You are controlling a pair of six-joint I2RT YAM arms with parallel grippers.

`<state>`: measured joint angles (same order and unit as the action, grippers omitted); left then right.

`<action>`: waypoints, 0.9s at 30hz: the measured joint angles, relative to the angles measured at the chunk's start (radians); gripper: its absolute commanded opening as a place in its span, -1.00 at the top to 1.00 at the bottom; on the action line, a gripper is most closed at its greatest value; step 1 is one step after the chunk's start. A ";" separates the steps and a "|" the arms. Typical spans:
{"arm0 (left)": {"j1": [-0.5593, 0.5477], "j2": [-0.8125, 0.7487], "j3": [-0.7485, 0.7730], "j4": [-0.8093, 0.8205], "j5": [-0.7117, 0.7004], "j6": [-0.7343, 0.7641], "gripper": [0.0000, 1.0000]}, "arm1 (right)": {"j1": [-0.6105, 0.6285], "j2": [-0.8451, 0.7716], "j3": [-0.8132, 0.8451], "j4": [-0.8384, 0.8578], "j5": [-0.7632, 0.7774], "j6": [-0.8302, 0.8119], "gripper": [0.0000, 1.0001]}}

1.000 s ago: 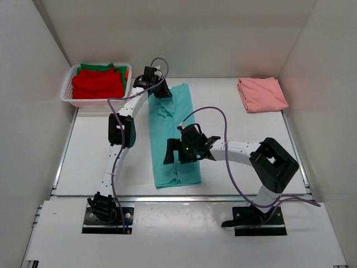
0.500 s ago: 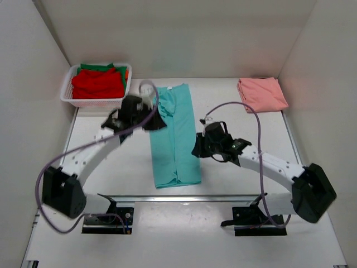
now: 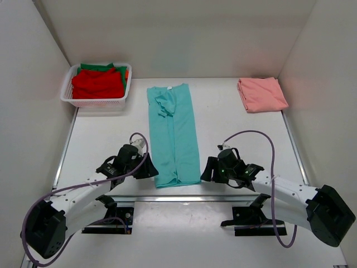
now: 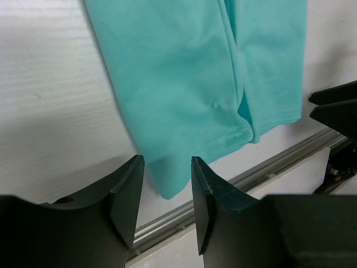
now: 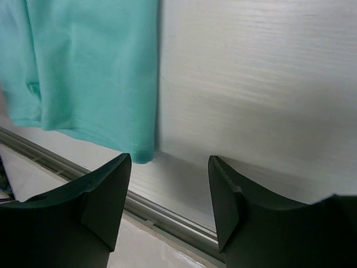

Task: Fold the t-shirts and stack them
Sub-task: Grab the bottom of the folded rectangular tshirt with both arms, then fold the folded rectangular tshirt in 1/3 of the way

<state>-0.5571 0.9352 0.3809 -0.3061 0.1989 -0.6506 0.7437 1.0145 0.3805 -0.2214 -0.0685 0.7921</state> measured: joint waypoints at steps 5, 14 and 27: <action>-0.054 0.024 -0.042 0.039 -0.020 -0.063 -0.02 | 0.024 0.039 -0.013 0.067 -0.023 0.058 -0.11; -0.130 0.105 -0.040 0.054 -0.045 -0.122 0.64 | 0.074 0.143 -0.016 0.177 -0.066 0.104 0.99; -0.189 -0.018 -0.081 -0.051 -0.037 -0.134 1.00 | 0.248 0.154 -0.002 0.114 -0.101 0.125 1.00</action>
<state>-0.7460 0.9176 0.3000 -0.3569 0.1619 -0.7841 0.9920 1.1690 0.3782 -0.1074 -0.1692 0.9173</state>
